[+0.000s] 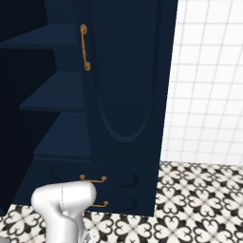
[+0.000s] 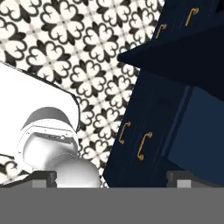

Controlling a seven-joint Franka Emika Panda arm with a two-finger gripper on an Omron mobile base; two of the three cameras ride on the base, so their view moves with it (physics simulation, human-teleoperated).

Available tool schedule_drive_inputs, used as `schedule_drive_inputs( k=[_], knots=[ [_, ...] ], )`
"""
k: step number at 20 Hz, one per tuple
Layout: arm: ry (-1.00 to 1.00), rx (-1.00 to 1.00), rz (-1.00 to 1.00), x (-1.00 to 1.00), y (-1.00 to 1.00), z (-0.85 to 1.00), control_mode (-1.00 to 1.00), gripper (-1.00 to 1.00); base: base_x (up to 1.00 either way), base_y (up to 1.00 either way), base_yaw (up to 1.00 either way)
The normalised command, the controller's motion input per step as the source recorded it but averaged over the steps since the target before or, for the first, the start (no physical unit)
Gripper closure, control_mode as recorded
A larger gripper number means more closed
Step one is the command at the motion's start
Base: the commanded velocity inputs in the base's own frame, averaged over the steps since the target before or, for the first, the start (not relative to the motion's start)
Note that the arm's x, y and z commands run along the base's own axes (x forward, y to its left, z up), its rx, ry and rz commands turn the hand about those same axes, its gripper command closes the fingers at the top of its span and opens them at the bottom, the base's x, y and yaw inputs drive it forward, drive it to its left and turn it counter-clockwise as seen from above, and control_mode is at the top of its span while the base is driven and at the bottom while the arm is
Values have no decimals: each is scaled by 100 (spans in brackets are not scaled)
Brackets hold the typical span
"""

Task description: Pick the kettle from the counter and place it on the tray. Then pick the mug from the cabinet and place it on the tray. Then close the cabinet doors.

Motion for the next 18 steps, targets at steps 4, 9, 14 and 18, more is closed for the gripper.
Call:
schedule_drive_inputs(
  k=[4,9,14,18],
  knots=[
    [1,-7,43,-11,46,2,-100,-100,0,0,0],
    [9,3,18,-6,58,12,-100,-100,0,0,0],
    [9,12,1,0,61,19,-100,-100,0,0,0],
    [2,24,0,-3,51,18,-100,-100,0,0,0]
  ],
)
